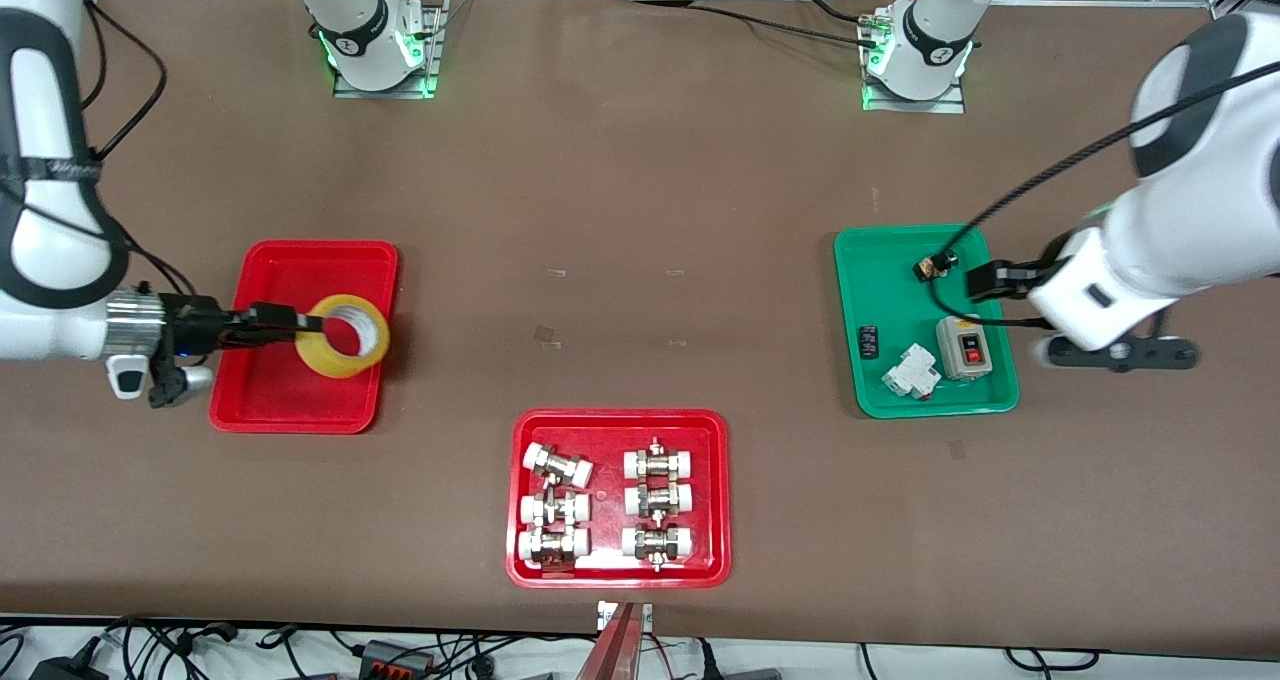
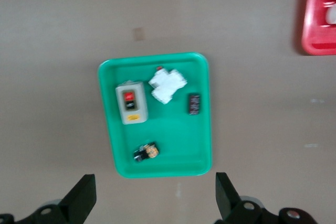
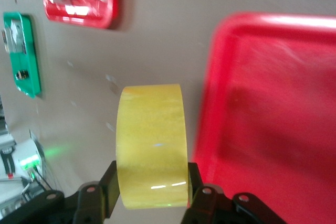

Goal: Left arm passes tape to right arm into tray
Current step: 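Carry the tape over the empty red tray with the right gripper, then lower the tape into the red tray and open the right gripper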

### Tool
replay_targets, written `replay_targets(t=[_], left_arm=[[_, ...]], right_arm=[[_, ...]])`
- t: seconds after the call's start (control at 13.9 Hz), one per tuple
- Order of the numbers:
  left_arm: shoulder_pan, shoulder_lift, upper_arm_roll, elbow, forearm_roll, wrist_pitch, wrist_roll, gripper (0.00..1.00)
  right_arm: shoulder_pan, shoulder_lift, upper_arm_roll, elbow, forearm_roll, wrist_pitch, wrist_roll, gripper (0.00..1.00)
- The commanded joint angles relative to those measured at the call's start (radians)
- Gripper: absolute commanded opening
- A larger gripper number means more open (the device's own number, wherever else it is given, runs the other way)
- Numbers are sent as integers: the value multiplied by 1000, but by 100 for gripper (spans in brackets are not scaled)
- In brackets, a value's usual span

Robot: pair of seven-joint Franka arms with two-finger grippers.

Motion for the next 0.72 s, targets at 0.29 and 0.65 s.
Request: replay_targets(t=[0.29, 0.65], left_arm=[[171, -353, -37, -560, -70, 290, 14, 100], [202, -247, -27, -363, -54, 226, 19, 100]], right_arm=[[-139, 135, 22, -15, -6, -47, -260, 0], [-119, 131, 27, -6, -127, 33, -279, 100]])
